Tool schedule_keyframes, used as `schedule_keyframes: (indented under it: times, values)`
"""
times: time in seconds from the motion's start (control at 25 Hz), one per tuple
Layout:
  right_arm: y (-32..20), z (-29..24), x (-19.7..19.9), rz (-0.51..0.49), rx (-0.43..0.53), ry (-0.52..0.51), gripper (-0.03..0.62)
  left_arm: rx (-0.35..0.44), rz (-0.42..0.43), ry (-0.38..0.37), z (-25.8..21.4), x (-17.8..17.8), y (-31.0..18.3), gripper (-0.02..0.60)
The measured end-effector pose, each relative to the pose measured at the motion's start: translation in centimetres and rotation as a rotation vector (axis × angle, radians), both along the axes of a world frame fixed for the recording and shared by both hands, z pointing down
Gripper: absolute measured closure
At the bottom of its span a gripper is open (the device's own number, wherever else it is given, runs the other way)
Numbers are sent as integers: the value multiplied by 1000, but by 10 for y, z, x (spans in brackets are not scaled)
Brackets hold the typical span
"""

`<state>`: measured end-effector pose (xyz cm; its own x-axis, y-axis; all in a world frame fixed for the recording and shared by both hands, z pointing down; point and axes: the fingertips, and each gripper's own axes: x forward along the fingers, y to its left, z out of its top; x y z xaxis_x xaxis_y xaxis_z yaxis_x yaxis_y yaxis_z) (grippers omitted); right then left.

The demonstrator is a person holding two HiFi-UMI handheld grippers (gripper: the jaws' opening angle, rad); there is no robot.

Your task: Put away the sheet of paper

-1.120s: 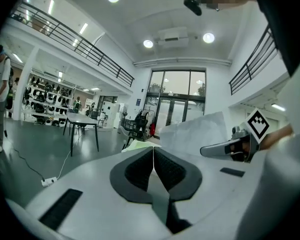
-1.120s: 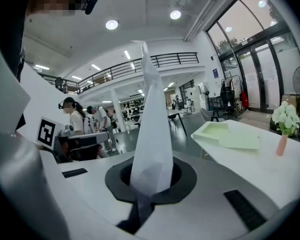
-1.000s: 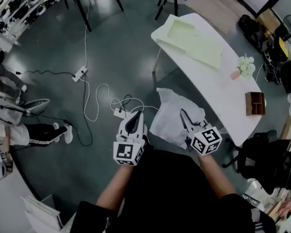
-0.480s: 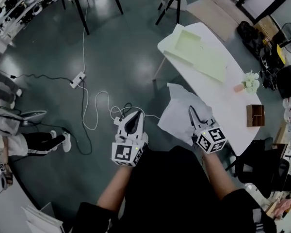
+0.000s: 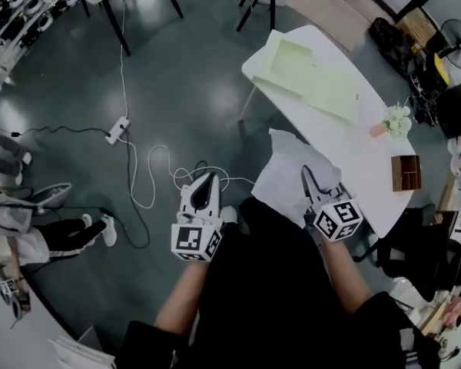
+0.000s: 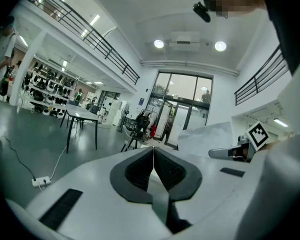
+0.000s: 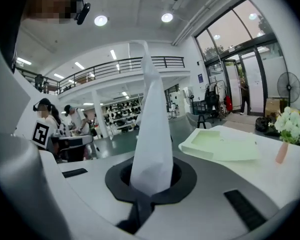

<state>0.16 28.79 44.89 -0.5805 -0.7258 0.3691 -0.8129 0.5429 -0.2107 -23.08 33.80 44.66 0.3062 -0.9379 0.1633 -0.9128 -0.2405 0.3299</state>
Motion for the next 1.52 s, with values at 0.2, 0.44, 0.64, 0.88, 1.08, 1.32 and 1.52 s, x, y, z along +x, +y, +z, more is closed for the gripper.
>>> schedule_keyframes:
  times: [0.2,0.44,0.64,0.88,1.08,1.32,1.52]
  values:
    - [-20,10,8,28,4,-50,595,-22,6,-15,2,3,-11,577]
    - [-62,16,15,13,-6,-87,595,-50,-14,-42,9,11,-46,577]
    - [-109,16,28,21,-4,-94,595,-32,39,-48,3,43,-107,577]
    - [-175,21,48,44,-18,-123,595,-1,109,-84,-14,76,-192,577]
    - [-230,25,71,71,-31,-139,595,-19,116,-115,-14,92,-253,577]
    - [-286,25,110,85,-45,-143,595,-39,147,-134,-13,132,-307,577]
    - [-322,34,142,110,-54,-152,595,-38,164,-165,-10,162,-344,577]
